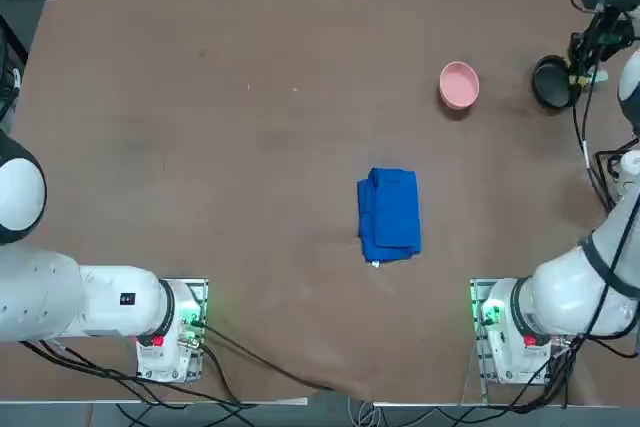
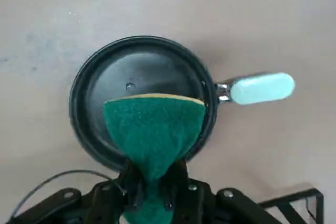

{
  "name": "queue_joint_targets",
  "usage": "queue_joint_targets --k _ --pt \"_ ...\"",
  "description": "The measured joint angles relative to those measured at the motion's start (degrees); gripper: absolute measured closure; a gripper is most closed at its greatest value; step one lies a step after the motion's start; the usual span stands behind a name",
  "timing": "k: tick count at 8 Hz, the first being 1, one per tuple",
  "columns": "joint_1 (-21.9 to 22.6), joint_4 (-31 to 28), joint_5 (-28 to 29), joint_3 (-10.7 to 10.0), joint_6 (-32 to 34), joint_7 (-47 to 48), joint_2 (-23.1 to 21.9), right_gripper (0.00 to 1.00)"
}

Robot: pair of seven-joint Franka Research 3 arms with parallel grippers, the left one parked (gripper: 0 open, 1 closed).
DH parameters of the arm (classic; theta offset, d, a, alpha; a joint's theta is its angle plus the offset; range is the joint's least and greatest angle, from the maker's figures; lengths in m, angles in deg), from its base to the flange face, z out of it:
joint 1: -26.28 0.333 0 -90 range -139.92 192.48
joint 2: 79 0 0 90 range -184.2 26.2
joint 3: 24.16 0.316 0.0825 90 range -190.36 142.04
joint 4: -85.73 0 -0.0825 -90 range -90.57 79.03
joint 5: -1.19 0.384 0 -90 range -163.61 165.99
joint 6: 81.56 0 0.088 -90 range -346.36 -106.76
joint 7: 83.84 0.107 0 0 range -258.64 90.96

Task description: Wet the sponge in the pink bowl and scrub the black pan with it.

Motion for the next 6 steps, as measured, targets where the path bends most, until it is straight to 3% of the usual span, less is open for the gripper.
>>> queue_joint_targets --k 6 --pt "-2.4 6.3 6.2 0.1 -0.2 -5.4 10.8 0.84"
